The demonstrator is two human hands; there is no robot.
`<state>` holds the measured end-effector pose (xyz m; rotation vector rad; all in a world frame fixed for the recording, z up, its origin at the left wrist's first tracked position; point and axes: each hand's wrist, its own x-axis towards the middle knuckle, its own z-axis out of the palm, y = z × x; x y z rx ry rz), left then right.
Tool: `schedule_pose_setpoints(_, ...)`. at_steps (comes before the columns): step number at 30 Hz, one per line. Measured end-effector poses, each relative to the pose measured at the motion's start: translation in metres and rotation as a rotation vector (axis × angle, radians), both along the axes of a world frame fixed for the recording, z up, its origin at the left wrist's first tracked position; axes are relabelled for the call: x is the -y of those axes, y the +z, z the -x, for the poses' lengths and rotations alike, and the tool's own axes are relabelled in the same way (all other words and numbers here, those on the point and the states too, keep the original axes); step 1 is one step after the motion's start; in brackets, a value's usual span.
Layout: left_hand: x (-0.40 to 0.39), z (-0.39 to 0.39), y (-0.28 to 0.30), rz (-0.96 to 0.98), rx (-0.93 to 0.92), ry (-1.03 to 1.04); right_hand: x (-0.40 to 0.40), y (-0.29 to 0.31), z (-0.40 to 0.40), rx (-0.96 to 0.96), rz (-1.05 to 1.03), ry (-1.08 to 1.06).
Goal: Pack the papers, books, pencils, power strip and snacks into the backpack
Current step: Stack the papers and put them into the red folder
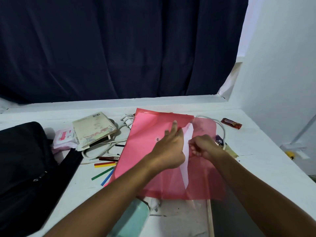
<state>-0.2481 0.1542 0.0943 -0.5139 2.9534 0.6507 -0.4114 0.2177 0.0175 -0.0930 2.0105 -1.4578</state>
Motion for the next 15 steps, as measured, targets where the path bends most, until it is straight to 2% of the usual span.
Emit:
schedule_pose_setpoints(5, 0.002, 0.000, -0.001, 0.024, -0.007, 0.015, 0.007, 0.005, -0.001, 0.015, 0.031, 0.033)
schedule_pose_setpoints(10, 0.004, -0.003, 0.000, 0.026, -0.014, 0.023, 0.009, 0.003, -0.001, 0.015, 0.174, -0.084)
schedule_pose_setpoints(15, 0.001, -0.008, 0.002, 0.034, -0.029, 0.018, 0.020, 0.007, -0.006, -0.182, 0.162, -0.037)
